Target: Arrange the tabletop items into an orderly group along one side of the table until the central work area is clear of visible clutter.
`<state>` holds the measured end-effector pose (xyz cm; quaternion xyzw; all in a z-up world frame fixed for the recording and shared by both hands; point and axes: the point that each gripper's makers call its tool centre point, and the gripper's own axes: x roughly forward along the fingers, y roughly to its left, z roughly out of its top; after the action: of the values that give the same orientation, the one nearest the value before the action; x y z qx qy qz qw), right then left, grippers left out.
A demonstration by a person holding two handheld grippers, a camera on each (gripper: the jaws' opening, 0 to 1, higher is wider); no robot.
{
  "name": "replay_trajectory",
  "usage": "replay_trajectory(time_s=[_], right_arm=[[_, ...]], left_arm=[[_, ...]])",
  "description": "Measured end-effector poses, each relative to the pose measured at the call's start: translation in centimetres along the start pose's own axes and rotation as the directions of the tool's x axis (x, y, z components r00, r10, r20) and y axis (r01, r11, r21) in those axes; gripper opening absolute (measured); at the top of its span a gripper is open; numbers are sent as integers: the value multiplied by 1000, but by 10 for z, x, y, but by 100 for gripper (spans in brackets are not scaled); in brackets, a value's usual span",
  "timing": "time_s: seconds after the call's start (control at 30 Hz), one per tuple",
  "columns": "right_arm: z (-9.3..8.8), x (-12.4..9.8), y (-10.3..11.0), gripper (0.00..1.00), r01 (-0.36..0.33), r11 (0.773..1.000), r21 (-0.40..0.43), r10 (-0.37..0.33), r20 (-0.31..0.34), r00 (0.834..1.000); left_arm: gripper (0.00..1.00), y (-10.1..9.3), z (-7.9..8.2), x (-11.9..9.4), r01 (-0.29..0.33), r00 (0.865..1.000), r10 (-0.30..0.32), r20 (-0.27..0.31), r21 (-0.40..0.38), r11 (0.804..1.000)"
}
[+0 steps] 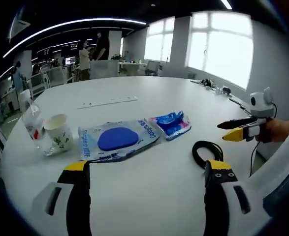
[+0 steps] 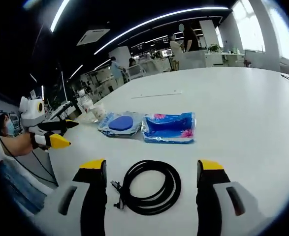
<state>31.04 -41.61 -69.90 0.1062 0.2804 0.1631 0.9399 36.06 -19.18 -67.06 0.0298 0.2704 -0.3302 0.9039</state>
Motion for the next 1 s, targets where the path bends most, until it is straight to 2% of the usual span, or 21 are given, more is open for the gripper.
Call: replay_trajectory(time_s=[0.13,0.47,0.6,0.8,0.87,1.0], right_arm=[[-12,1,8,73,-12,1000,14,12,-22,1000],[-21,1,21,72,-30,999,-22,29,-46,998],[-29,3,24,70,-42,998,-38,39,-74,997],[-34,7,31,67,-66,995,-79,57,-111,992],[-36,10,36,67,-83,991,-109,69,-129,989],[-36,17,42,65,-103,989,-110,87,-143,986]], left_arm=[[100,10,-14,-23,-33,999,34,-27,18,999],[100,25,-35,-79,-97,995,97,-30,3,995],[100,39,-46,-102,-160,987,160,-25,1,987],[100,52,-66,-120,-209,976,207,-64,-34,977],[100,53,-65,-127,-220,975,219,-46,-7,976],[100,55,-65,-129,-234,971,235,-38,33,972]])
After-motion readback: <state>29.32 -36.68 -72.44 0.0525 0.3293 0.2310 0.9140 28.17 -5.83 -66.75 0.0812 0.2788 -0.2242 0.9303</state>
